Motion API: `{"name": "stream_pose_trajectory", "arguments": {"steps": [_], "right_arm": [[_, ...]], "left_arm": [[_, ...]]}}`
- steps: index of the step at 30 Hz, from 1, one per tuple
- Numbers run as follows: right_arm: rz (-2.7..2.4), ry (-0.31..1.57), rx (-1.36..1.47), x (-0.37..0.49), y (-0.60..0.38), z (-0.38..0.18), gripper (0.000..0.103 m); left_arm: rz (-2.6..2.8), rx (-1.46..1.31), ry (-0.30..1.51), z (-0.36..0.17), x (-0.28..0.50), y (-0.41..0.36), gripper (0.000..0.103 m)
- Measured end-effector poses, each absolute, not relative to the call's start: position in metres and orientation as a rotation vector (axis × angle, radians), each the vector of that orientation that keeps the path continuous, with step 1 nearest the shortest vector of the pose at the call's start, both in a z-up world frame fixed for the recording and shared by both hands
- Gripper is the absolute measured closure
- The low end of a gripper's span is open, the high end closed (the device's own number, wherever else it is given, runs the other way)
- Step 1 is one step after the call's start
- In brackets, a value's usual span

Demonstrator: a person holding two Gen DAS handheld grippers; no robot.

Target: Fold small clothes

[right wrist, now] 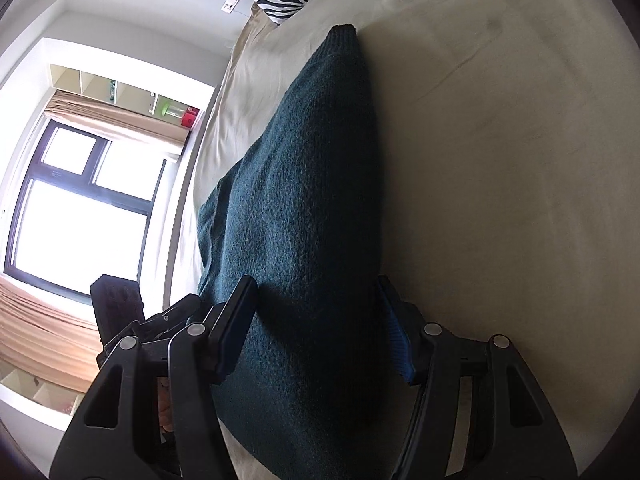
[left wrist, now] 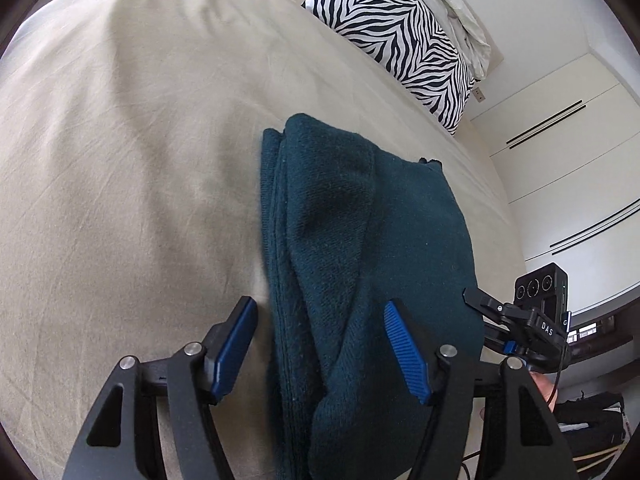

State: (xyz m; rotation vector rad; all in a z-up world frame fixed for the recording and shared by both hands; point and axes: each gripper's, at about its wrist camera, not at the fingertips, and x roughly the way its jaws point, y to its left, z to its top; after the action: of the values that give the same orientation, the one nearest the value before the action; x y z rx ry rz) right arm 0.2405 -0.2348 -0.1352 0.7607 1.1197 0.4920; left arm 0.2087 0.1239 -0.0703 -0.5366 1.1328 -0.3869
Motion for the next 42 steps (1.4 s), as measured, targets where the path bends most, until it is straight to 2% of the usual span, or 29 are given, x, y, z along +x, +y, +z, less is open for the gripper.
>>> {"name": "stream_pose_trajectory", "arguments": {"steps": [3, 5, 7, 10, 16, 22, 26, 30, 31, 33, 34, 39, 41, 42], "right_arm": [[0.473, 1.129, 0.749, 0.245, -0.228, -0.135, 0.045], [0.451, 1.135, 0.691, 0.244, -0.221, -0.131, 0.05], [0.43, 1.137, 0.637, 0.245, -0.218, -0.127, 0.058], [0.417, 1.113, 0.592, 0.242, -0.214, -0.118, 0.065], [0.422, 1.044, 0.503, 0.23, -0.213, -0.086, 0.068], [0.417, 0.971, 0.497, 0.228, -0.241, -0.043, 0.069], [0.389, 0.96, 0.521, 0.23, -0.275, -0.034, 0.069], [0.36, 1.002, 0.57, 0.235, -0.31, -0.058, 0.067], [0.338, 1.028, 0.585, 0.239, -0.316, -0.076, 0.065], [0.293, 1.079, 0.625, 0.241, -0.329, -0.116, 0.055], [0.325, 1.045, 0.704, 0.237, -0.339, -0.129, 0.055], [0.286, 1.01, 0.728, 0.223, -0.35, -0.117, 0.051], [0.265, 0.951, 0.697, 0.206, -0.35, -0.096, 0.051], [0.254, 0.915, 0.663, 0.194, -0.351, -0.083, 0.051]], "left_arm": [[-0.387, -0.525, 1.164, -0.078, 0.216, 0.113, 0.044], [-0.371, -0.515, 1.174, -0.079, 0.219, 0.109, 0.051], [-0.376, -0.522, 1.185, -0.08, 0.222, 0.107, 0.065], [-0.374, -0.524, 1.186, -0.079, 0.223, 0.103, 0.071], [-0.376, -0.533, 1.153, -0.062, 0.223, 0.096, 0.077], [-0.421, -0.485, 1.091, -0.025, 0.231, 0.062, 0.077], [-0.458, -0.502, 1.111, -0.03, 0.247, 0.036, 0.077], [-0.424, -0.46, 1.177, -0.067, 0.26, 0.013, 0.073], [-0.411, -0.446, 1.194, -0.079, 0.262, 0.01, 0.065], [-0.416, -0.465, 1.156, -0.085, 0.258, 0.01, 0.062], [-0.425, -0.465, 1.145, -0.084, 0.255, 0.01, 0.06], [-0.39, -0.433, 1.086, -0.059, 0.233, 0.022, 0.057], [-0.38, -0.388, 1.01, -0.036, 0.211, 0.026, 0.045], [-0.36, -0.351, 0.97, -0.024, 0.196, 0.029, 0.031]]}}
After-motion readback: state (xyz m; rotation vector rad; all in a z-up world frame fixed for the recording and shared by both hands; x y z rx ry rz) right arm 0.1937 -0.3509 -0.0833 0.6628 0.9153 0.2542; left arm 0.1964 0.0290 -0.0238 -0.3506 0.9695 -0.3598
